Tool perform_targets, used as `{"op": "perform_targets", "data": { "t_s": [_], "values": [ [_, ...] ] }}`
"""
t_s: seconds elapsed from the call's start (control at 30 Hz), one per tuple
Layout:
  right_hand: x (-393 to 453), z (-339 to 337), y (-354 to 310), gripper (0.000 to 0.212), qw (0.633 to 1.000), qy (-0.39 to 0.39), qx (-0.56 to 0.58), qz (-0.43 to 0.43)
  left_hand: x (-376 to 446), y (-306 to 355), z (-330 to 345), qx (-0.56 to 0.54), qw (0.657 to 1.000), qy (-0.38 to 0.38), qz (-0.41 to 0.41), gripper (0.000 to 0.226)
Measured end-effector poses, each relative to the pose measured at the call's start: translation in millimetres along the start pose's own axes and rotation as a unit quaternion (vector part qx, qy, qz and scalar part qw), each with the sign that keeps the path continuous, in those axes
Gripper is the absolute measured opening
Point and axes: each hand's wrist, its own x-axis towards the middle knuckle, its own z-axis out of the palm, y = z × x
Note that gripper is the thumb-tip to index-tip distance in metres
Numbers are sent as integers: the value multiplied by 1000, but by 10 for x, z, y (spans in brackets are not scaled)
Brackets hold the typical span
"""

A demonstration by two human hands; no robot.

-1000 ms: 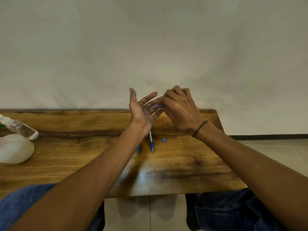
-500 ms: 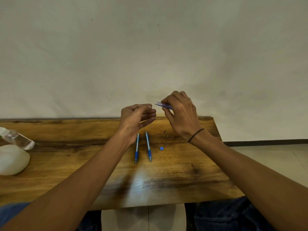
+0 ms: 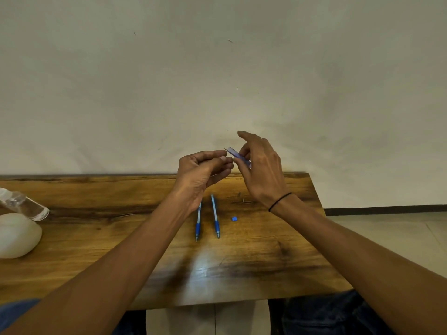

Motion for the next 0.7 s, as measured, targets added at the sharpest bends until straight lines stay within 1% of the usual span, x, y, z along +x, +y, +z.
{"op": "perform_targets", "data": {
  "t_s": [0.03,0.1,0.13,0.17,0.27,0.3,0.4,0.5,0.53,0.57,0.6,0.67,0.7],
  "values": [
    [2,1,1,40,1000,4,-1,-3,-2,4,4,1,1000,0,2,21],
    [-2,2,5,22,1000,10,-10,-16,0,11,10,2,1000,2,3,21],
    [-3,1,1,19,1000,11,-11,-16,2,14,12,1,1000,3,3,20],
    [-4,1,-2,21,1000,12,-7,-13,3,14,14,-2,1000,2,3,20],
    [-9,-8,-7,36,1000,8,2,-1,7,2,17,-6,1000,0,3,20],
    [-6,-11,-6,36,1000,10,3,-1,10,0,17,-8,1000,0,2,19],
    [-4,-6,-3,23,1000,17,-1,-9,20,-9,14,-11,1000,2,1,19],
    [-6,-4,0,22,1000,21,4,-7,32,-14,32,-8,1000,7,2,19],
    [-6,-8,0,21,1000,21,2,-8,38,-15,38,-24,1000,14,3,21],
    [-3,-12,1,19,1000,21,-4,-14,40,-10,46,-61,998,24,-1,27],
    [3,-14,-1,17,999,21,-10,-26,47,-6,46,-118,992,34,-11,40],
    [16,-18,-25,17,998,15,-14,-52,66,7,30,-245,968,40,-32,69],
    [21,-18,-51,20,998,11,-11,-68,81,18,27,-289,956,34,-33,78]
  ]
}}
